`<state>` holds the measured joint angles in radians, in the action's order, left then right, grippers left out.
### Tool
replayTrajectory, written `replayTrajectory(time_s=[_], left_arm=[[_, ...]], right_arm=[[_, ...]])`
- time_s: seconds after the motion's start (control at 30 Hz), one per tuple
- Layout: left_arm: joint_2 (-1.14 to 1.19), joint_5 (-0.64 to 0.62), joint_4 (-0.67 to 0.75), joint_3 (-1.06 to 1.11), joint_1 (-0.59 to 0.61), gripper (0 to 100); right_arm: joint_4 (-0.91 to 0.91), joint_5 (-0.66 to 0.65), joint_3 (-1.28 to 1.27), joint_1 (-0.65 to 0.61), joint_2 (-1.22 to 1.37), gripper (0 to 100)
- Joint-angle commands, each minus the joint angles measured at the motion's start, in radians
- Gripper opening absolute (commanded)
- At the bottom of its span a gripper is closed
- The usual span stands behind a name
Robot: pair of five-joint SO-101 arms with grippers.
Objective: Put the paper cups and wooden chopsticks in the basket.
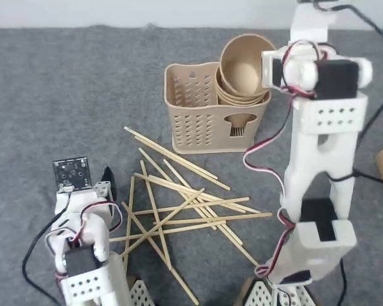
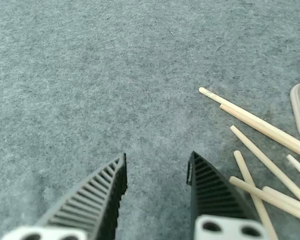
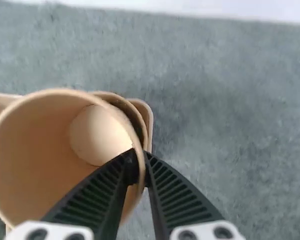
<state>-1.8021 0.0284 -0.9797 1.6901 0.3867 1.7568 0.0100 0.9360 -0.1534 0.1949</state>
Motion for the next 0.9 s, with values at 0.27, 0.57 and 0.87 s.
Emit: replayTrajectory(time_s=[0.27,0.57,0.87], left_arm=[[-0.008,-0.005,0.028,-0.004,0.0,19],[-0.008,-0.005,0.028,-0.004,0.0,19],[-0.008,-0.005,0.028,-0.004,0.0,19]], right_arm=[[0.035,0.009,0.006,-0.039,0.019,22.2],[0.039,-0.054,0.063,-0.077,-0.111,30.1],[0.036,-0.058,-0.158,-0.085,-0.26,1.5]])
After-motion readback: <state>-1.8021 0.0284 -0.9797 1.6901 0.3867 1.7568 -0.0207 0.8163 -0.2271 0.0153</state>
